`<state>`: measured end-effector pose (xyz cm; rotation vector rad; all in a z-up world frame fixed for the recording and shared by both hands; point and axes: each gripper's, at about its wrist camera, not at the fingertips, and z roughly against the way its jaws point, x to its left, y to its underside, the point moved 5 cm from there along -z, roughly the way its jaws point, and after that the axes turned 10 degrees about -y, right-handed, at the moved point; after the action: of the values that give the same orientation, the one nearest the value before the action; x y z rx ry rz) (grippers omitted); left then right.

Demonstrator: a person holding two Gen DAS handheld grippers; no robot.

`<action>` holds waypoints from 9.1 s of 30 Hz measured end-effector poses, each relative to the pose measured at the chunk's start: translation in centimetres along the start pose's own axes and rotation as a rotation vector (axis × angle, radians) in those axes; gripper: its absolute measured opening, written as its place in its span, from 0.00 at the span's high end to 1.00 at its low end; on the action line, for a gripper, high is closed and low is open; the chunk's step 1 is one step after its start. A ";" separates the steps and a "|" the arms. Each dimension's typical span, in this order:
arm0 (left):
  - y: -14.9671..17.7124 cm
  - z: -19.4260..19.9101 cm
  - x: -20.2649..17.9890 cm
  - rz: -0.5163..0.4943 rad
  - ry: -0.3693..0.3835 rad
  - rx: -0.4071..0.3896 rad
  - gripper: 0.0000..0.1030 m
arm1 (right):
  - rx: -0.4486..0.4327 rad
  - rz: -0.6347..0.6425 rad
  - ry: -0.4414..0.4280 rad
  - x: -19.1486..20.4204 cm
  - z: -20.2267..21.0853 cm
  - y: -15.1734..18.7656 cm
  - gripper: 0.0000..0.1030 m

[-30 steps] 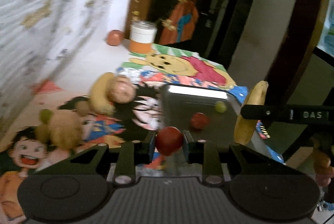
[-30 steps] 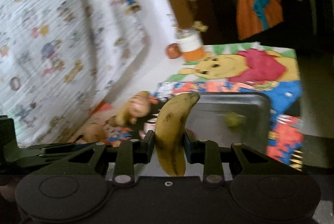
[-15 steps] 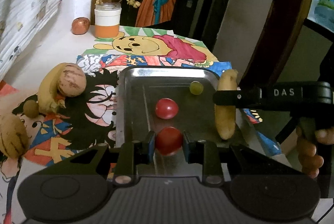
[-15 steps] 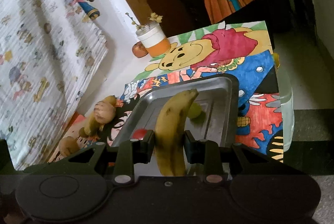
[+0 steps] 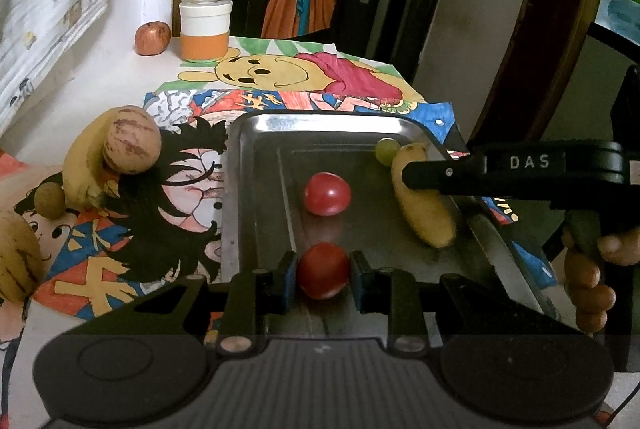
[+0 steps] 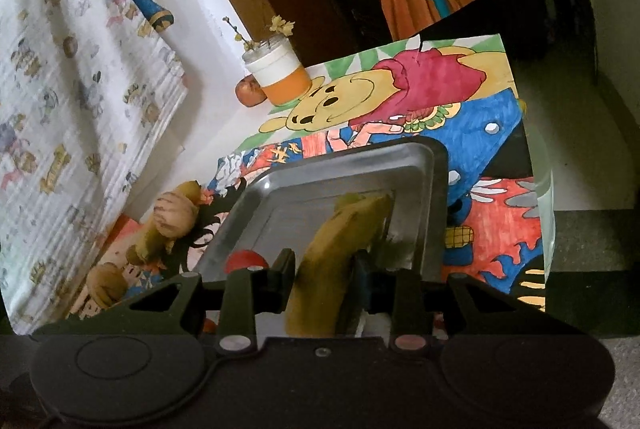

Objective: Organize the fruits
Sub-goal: 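Carry banana and tomato over the tray and open both tools to release them, then lift both open tools away from the tray, then move the right tool back toward the remaining fruit pile, then grasp a striped round fruit with the right tool while the left tool grasps another striped fruit, then carry both striped fruits over the tray and open both tools to release them, then lift both open tools from the tray back toward the fruit pile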

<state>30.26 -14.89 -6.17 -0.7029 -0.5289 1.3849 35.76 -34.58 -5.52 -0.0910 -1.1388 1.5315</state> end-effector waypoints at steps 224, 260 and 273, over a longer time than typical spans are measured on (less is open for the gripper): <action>2.4 4.2 0.0 -0.007 0.035 -0.041 0.44 | 0.001 0.153 -0.009 2.7 5.4 6.3 0.49; 5.6 15.5 4.9 0.148 -0.049 -0.184 0.00 | -0.073 0.211 0.067 10.8 14.3 10.1 0.01; 9.7 16.9 7.7 0.133 -0.132 -0.073 0.00 | 0.096 0.253 0.116 14.8 12.9 14.6 0.01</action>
<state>12.58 -4.56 -1.94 -0.7189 -0.6489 1.5505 12.47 -28.46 -1.18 -0.2635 -0.9879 1.7779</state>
